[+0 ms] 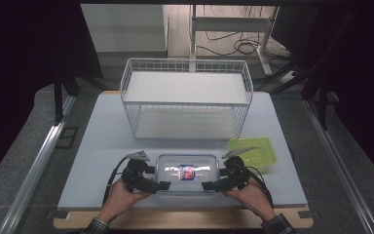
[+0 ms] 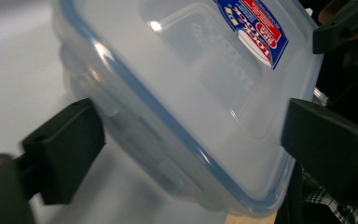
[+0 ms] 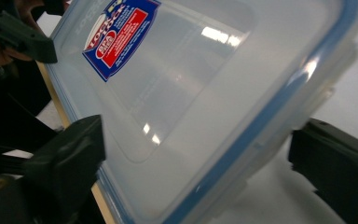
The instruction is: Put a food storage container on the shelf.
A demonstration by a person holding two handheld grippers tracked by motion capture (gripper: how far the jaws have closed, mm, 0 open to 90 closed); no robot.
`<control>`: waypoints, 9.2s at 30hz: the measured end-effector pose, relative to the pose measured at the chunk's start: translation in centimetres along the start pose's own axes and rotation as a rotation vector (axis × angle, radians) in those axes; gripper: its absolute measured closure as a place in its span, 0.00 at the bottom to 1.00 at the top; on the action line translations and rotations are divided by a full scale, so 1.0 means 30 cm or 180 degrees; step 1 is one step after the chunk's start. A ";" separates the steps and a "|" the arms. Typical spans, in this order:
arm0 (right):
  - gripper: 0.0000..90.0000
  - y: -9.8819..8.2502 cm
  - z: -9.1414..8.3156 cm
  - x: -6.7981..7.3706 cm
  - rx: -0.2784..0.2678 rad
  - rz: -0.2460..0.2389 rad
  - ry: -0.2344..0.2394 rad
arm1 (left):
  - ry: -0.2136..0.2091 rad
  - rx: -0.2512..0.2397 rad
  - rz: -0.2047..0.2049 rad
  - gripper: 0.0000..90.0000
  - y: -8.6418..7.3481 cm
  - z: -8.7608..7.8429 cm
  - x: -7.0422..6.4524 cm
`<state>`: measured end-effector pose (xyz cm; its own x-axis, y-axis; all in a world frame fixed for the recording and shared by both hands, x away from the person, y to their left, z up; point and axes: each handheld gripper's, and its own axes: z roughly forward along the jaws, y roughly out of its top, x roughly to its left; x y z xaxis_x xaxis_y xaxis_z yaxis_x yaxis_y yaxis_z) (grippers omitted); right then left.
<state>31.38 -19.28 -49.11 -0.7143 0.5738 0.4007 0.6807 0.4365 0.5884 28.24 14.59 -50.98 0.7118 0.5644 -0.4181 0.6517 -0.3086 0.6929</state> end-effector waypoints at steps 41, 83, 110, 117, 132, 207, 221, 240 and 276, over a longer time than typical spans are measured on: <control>0.58 -0.025 -0.159 0.052 -0.0857 0.0085 -0.0017 | -0.0078 -0.0625 -0.0370 0.56 -0.006 -0.125 -0.031; 0.59 0.337 -0.320 0.027 -0.1316 -0.0111 0.0014 | 0.0045 -0.0997 -0.0159 0.57 0.374 -0.311 0.009; 0.59 0.615 -0.387 -0.010 -0.1542 -0.0103 0.0079 | 0.0076 -0.1236 -0.0168 0.58 0.618 -0.425 0.091; 0.58 0.660 -0.389 -0.044 -0.1563 0.0013 0.0067 | 0.0044 -0.1275 -0.0230 0.58 0.664 -0.413 0.130; 0.56 0.711 -0.361 -0.103 -0.1560 0.0158 -0.0071 | 0.0038 -0.1368 -0.0352 0.56 0.690 -0.349 0.207; 0.74 0.491 -0.362 -0.012 -0.1394 -0.0613 -0.0715 | 0.0690 -0.1006 0.0278 0.40 0.482 -0.332 0.035; 0.75 0.377 -0.333 0.036 -0.1339 -0.0782 -0.0765 | 0.0635 -0.0880 0.0368 0.33 0.333 -0.285 -0.016; 0.61 0.210 -0.252 0.040 -0.1123 -0.0813 -0.0754 | 0.0622 -0.0685 0.0457 0.27 0.166 -0.180 -0.072; 0.20 -0.062 -0.114 0.083 -0.0854 -0.0897 -0.0821 | 0.1024 -0.0390 0.0649 0.05 -0.116 -0.083 -0.119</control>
<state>27.76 -21.04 -46.80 -0.7783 0.6271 0.0314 0.3756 0.4250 0.8236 22.78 15.58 -50.45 0.6922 0.7180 -0.0729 0.4557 -0.3564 0.8157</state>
